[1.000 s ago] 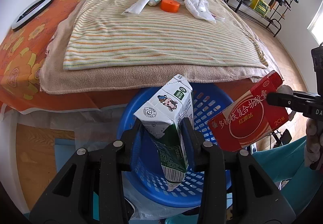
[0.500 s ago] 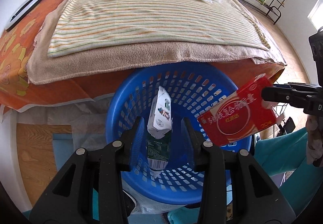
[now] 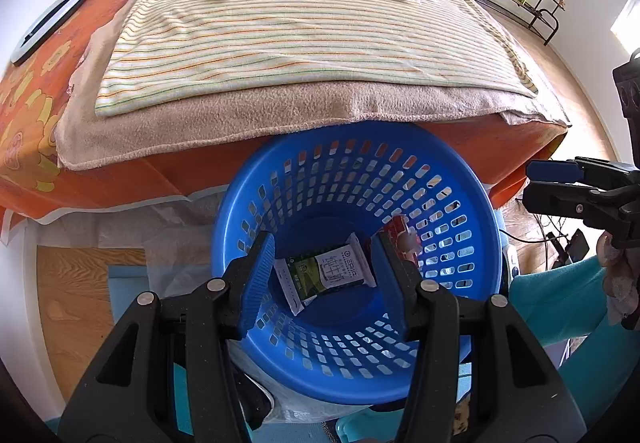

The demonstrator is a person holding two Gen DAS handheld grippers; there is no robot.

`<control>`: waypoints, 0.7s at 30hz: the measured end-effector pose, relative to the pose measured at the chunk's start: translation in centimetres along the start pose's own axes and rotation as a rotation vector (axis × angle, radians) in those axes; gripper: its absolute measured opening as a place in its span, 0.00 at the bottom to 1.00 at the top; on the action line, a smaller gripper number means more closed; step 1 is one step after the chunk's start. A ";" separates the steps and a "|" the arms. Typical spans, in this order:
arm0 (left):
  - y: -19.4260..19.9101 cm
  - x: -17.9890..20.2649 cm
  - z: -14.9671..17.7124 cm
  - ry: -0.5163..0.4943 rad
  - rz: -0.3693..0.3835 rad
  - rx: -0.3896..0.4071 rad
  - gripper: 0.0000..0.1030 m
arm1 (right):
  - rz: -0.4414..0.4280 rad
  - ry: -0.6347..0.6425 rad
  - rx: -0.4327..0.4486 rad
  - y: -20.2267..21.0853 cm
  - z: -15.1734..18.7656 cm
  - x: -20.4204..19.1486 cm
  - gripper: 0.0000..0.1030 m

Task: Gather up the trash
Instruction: 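Open both tools to drop the carton and box into the basket, then move both tools back up over the remaining trash on the towel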

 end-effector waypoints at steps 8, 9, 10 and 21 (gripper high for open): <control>0.8 -0.2 -1.1 0.014 0.013 0.014 0.50 | 0.072 -0.018 0.025 0.7 -0.8 0.8 0.85; 0.9 -0.2 -1.4 0.018 0.016 0.016 0.50 | 0.077 -0.019 0.028 0.8 -0.9 0.9 0.86; 1.1 -0.3 -1.7 0.022 0.020 0.018 0.50 | 0.088 -0.017 0.030 0.9 -0.9 0.9 0.86; 2.8 -0.5 -7.0 0.028 0.045 0.049 0.55 | 0.142 0.005 0.080 2.9 -3.9 0.9 0.87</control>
Point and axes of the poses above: each gripper's, at about its wrist camera, not at the fingertips, and y roughly against the way its jaws point, x to its right, z to its underside, the point moved 6 cm from there along -y, roughly the way its jaws point, and after that the axes turned 5 degrees about -z, right-handed, at the moved point
